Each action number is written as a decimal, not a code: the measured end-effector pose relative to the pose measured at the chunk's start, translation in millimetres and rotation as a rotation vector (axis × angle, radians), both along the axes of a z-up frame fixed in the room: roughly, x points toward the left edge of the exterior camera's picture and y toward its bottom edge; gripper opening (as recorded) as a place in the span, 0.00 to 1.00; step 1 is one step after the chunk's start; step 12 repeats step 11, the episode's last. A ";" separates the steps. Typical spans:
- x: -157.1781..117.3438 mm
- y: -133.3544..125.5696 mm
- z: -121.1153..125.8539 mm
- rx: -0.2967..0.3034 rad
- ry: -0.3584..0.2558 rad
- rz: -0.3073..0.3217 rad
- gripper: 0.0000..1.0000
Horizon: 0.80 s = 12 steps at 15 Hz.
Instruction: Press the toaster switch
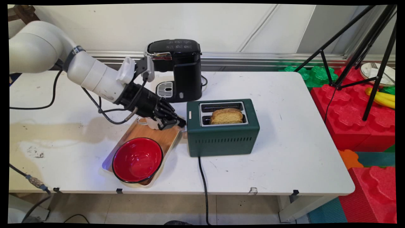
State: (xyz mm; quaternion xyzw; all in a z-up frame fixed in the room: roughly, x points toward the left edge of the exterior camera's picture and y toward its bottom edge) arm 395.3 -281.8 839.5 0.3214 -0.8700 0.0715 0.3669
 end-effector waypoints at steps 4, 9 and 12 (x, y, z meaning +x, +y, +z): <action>-1.5 1.0 -10.4 0.011 -0.014 -0.010 0.00; 2.7 5.4 -18.5 0.021 -0.034 -0.021 0.00; 5.7 7.7 -19.3 0.022 -0.039 -0.023 0.00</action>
